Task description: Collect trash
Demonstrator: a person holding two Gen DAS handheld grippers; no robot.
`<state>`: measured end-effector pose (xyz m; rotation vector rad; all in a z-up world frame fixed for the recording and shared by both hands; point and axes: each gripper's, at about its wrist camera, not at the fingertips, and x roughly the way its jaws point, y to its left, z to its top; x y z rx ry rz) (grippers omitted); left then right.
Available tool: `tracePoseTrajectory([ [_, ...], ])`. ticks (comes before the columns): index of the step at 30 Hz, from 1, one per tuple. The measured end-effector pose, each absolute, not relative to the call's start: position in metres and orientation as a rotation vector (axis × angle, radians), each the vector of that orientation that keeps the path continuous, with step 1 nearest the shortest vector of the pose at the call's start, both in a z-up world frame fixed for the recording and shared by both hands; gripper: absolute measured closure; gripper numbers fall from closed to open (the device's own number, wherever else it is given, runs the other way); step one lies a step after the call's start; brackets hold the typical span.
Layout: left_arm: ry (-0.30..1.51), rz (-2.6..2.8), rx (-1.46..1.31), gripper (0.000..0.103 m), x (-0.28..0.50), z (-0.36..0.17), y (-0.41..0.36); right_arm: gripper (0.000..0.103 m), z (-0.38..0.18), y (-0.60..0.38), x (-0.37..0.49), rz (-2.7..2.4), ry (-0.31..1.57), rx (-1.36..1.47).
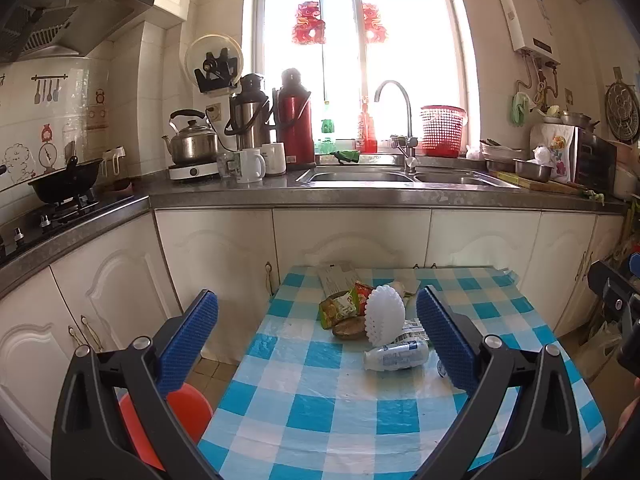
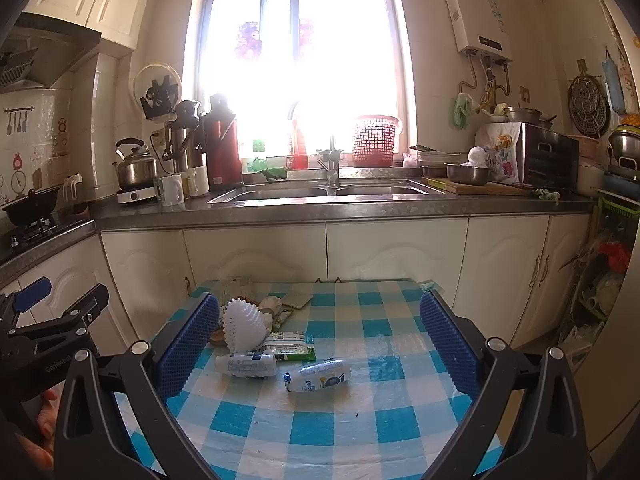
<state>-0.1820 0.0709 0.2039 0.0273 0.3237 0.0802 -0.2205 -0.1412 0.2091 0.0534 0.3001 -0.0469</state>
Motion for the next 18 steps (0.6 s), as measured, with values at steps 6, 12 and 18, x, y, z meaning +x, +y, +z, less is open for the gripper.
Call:
tracePoseTrajectory([
  [6, 0.307, 0.091, 0.028, 0.003, -0.1868, 0.2076, 0.0736, 0.004, 0.2119, -0.1399, -0.2225, -0.043, 0.297, 0.053],
  [12, 0.306, 0.088, 0.029, 0.003, -0.1887, 0.2091, 0.0720, 0.004, 0.2151, -0.1396, -0.2251, -0.046, 0.288, 0.047],
  [18, 0.308, 0.087, 0.031, 0.003, -0.1900, 0.2096, 0.0715, 0.004, 0.2176, -0.1401, -0.2275, -0.048, 0.275, 0.046],
])
